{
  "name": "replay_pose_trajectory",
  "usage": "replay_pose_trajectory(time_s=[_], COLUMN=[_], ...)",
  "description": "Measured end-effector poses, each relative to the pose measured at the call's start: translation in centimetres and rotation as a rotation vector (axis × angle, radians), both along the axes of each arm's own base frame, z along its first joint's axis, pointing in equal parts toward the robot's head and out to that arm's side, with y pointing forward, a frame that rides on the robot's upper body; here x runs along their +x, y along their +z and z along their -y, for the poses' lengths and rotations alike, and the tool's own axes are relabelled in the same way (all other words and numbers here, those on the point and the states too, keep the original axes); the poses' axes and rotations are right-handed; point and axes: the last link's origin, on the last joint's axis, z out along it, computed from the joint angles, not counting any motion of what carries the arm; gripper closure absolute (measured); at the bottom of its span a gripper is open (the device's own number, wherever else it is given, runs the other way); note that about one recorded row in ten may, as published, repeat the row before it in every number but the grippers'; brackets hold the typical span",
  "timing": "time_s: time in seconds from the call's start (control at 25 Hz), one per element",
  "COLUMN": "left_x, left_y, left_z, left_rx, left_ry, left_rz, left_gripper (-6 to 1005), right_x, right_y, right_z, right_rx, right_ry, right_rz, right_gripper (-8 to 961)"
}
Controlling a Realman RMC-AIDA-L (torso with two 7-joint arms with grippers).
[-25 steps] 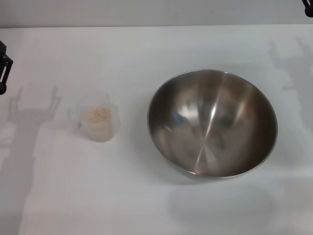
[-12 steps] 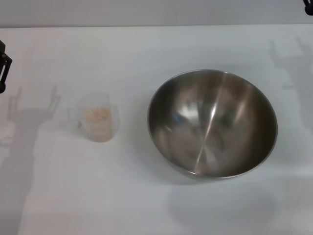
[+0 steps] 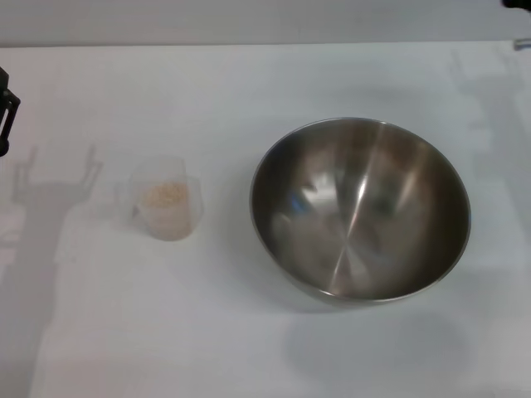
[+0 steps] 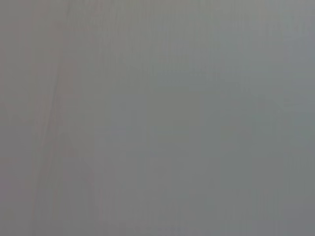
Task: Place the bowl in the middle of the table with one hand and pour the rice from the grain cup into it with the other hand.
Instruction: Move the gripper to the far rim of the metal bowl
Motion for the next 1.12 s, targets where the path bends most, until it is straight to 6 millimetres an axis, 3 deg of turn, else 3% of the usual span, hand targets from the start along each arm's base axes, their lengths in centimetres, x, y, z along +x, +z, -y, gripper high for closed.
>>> replay_pose_trajectory(time_s=[0.08, 0.12, 0.2, 0.32, 0.44, 0.48, 0.68, 0.84, 1.12], left_x=[-0.1, -0.1, -0.1, -0.1, -0.1, -0.1, -0.3, -0.5, -0.7], left_y=[0.1, 0.1, 0.1, 0.1, 0.1, 0.2, 0.4, 0.6, 0.7], left_z=[0.0, 0.0, 0.0, 0.0, -0.2, -0.3, -0.3, -0.3, -0.3], left_rx=[0.000, 0.000, 0.000, 0.000, 0.000, 0.001, 0.011, 0.018, 0.019], left_ry=[0.002, 0.002, 0.002, 0.002, -0.001, -0.001, 0.009, 0.018, 0.022], left_rz=[-0.003, -0.003, -0.004, -0.007, -0.012, -0.017, -0.027, -0.027, -0.029], left_gripper=[137, 137, 138, 139, 140, 141, 143, 144, 147], right_x=[-2.1, -2.1, -4.8, -6.6, -9.1, -10.7, -13.3, -13.1, -9.7], right_y=[-0.8, -0.8, -1.1, -1.0, -0.2, 1.0, 3.9, 4.0, 2.3], right_z=[-1.2, -1.2, -1.7, -1.4, -0.1, 1.0, 3.4, 4.0, 3.9], right_rx=[-0.154, -0.154, -0.312, -0.451, -0.622, -0.715, -0.925, -1.053, -1.200], right_ry=[-0.075, -0.075, -0.138, -0.208, -0.289, -0.330, -0.458, -0.543, -0.707], right_rz=[-0.048, -0.048, -0.063, -0.053, -0.006, 0.050, 0.180, 0.232, 0.257], right_gripper=[181, 181, 181, 181, 182, 182, 182, 182, 182])
